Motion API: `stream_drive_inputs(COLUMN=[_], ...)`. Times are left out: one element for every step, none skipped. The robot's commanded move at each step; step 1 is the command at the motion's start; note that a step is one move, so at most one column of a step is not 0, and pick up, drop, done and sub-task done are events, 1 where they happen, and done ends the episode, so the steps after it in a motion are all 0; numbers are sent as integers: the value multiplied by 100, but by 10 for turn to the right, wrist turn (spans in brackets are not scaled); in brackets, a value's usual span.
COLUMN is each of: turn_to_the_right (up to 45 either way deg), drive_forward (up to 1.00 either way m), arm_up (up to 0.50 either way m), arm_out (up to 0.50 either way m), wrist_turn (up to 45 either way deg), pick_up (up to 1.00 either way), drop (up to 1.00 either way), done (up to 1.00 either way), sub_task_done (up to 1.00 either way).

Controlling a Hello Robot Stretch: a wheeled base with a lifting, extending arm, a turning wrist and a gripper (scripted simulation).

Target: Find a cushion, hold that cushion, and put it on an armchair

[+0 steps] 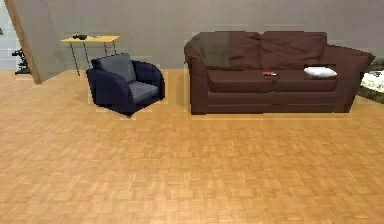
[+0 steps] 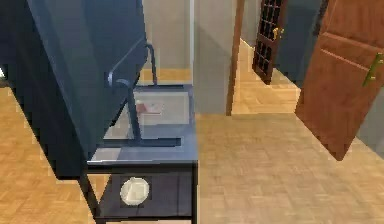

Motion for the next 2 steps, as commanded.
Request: stream_drive_inputs(turn_to_the_right=[0,420], drive_forward=[70,0], arm_up=[0,0], arm_out=[0,0], wrist_turn=[0,0], pick_up=[0,0], drop=[0,0], done=[0,0], sub_task_done=[0,0])
